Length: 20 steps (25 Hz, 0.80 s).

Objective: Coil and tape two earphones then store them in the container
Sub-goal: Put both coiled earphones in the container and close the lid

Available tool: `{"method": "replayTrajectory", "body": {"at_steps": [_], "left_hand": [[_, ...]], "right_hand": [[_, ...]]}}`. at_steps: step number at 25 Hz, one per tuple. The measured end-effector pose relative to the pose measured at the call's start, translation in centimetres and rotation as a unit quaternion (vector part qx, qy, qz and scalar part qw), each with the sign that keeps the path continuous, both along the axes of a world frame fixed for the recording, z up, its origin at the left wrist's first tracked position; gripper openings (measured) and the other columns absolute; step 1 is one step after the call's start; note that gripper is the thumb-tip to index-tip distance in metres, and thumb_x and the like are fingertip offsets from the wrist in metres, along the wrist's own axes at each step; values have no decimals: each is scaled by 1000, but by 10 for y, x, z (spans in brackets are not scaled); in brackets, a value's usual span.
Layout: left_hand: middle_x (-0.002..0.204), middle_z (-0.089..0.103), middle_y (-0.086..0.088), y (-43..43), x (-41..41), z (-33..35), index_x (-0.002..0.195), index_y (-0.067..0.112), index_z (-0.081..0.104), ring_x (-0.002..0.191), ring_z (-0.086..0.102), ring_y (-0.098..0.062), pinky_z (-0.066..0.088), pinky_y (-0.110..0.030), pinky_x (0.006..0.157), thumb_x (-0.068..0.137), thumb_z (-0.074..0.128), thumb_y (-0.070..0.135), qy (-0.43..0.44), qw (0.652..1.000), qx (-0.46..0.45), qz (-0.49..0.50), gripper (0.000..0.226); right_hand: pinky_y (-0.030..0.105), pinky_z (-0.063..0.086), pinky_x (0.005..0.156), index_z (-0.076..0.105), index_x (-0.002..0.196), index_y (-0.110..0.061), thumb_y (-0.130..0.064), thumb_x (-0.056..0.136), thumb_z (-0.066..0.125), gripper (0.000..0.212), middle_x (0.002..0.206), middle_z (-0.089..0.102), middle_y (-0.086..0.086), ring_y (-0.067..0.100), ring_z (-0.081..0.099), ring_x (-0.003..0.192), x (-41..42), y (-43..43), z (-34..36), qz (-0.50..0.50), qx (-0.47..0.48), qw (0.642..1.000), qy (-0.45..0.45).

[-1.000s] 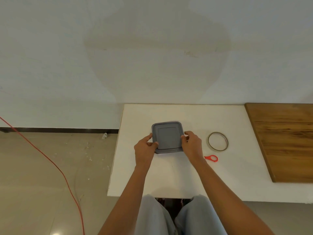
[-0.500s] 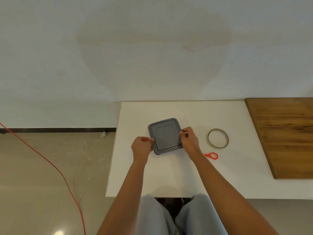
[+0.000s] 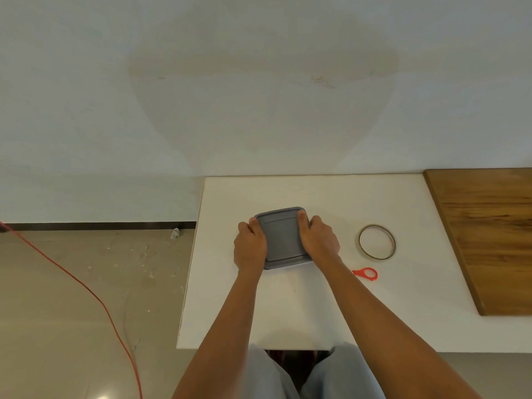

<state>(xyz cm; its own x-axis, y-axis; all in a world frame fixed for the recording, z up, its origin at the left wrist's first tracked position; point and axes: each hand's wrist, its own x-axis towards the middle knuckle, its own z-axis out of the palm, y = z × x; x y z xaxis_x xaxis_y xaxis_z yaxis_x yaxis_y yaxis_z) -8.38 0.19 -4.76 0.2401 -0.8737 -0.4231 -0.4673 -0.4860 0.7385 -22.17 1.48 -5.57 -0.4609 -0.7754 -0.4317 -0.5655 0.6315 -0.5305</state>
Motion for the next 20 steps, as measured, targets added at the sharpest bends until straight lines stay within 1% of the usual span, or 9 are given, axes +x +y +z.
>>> {"method": "replayTrajectory", "body": {"at_steps": [3, 6, 9, 12, 14, 16, 17, 18, 20], "left_hand": [[74, 54, -4, -5, -5, -10, 86, 7, 51, 71, 51, -22, 37, -31, 58, 102, 27, 41, 1, 998, -65, 25, 44], [62, 49, -1, -11, -2, -19, 71, 11, 44, 61, 45, -19, 33, -29, 53, 101, 33, 37, -15, 995, -100, 18, 41], [59, 47, 0, -13, -3, -21, 66, 14, 42, 58, 43, -17, 32, -28, 52, 101, 35, 36, -22, 993, -117, 13, 42], [59, 47, 0, -12, -3, -21, 64, 16, 41, 59, 44, -17, 33, -28, 53, 101, 35, 38, -17, 993, -117, 17, 43], [65, 51, -2, -11, -4, -16, 70, 12, 46, 64, 48, -19, 35, -29, 55, 101, 33, 42, -16, 996, -84, 20, 45], [77, 55, -4, -14, -7, -9, 85, 6, 54, 75, 52, -22, 37, -31, 64, 101, 29, 45, 12, 999, -38, 9, 49], [84, 56, -5, -19, -10, -3, 94, 4, 55, 79, 52, -22, 38, -31, 70, 101, 29, 45, 33, 999, -22, -2, 49], [89, 57, -6, -25, -15, 1, 101, 3, 55, 82, 52, -22, 38, -31, 73, 101, 31, 42, 49, 999, -16, -16, 46], [101, 60, -9, -40, -29, 9, 112, 4, 54, 86, 54, -20, 41, -30, 74, 100, 41, 30, 59, 996, -21, -59, 31]], "right_hand": [[37, 46, 68, 50, 85, -13, -57, 96, 22, 53, 78, 59, 3, 27, 58, 77, 5, -5, -5, -32, -61, 997, -24], [34, 44, 63, 49, 79, -8, -49, 98, 27, 50, 70, 58, 4, 23, 54, 69, 6, -2, -13, -63, -112, 990, -56], [32, 39, 58, 49, 78, -3, -45, 98, 30, 50, 69, 56, 7, 19, 48, 64, 5, -1, -16, -75, -134, 985, -73], [31, 36, 56, 46, 71, -7, -43, 97, 30, 48, 65, 53, 5, 18, 45, 61, 6, -3, -14, -71, -128, 987, -72], [32, 37, 56, 44, 70, -10, -45, 98, 29, 47, 65, 53, 3, 19, 47, 62, 5, -2, -11, -60, -110, 989, -72], [32, 37, 57, 44, 73, -12, -49, 98, 29, 46, 69, 54, 2, 21, 50, 65, -4, -1, -5, -53, -105, 990, -81], [33, 37, 57, 45, 78, -11, -49, 98, 31, 45, 71, 54, 2, 21, 51, 67, -13, -3, -1, -61, -114, 988, -89], [33, 38, 58, 47, 83, -10, -47, 98, 34, 42, 75, 55, 2, 21, 52, 69, -24, -6, 2, -75, -127, 984, -96], [29, 38, 55, 50, 91, -7, -35, 100, 38, 31, 80, 56, 4, 20, 51, 71, -50, -17, 11, -90, -153, 980, -92]]}}
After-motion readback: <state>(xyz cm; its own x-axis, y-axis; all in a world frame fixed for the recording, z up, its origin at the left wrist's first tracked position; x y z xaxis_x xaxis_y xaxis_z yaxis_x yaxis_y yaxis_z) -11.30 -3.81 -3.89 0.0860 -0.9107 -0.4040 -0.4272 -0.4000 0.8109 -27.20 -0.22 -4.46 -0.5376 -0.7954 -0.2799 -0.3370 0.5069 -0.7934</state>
